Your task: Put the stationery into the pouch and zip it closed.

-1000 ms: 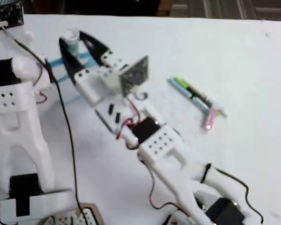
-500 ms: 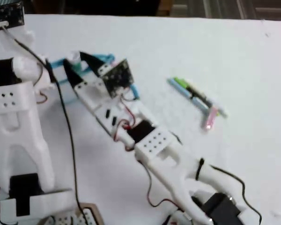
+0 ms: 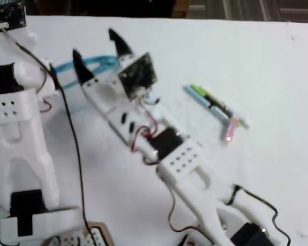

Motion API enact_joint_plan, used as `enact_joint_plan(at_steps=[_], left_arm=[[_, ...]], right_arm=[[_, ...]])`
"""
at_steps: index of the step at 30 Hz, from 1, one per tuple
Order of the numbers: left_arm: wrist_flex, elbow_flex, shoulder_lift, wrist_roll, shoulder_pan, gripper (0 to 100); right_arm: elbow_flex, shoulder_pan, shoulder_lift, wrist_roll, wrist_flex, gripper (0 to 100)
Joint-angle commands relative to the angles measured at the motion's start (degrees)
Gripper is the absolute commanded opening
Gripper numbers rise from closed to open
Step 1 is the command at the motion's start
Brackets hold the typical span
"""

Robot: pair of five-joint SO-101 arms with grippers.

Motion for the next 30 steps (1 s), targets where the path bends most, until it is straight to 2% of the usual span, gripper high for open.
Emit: enact_joint_plan(at_steps=[1,3,7,13,19,23,30], left_arm=[[-0.7,-1.7,-0.3,-0.1,0.1,2],[-0.7,-1.8,-0.3,-0.1,0.1,2],[-0.7,-1.8,-0.3,-0.2,0.1,2],[-0.6,-1.8,-0.3,-0.3,0.1,2],[-0.6,-1.7,-0.3,-0.3,0.1,2],[-0.6,-1.7,-0.3,-0.3,0.1,2],[-0.6,-1.7,-0.3,-0.3,0.1,2]], right_arm=[[-12.4,8.0,-2.0,0.4,15.8,15.4],[-19.0,13.8,0.5,0.8,25.5,9.5],[-31.6,24.2,8.0,1.8,47.7,9.5],[-43.2,28.5,21.3,22.9,73.3,9.5],[-46.0,32.0,35.5,36.0,76.1,9.5],[-48.9,33.4,46.4,40.1,76.1,10.3],[-61.5,36.4,62.4,40.1,76.8,36.2]])
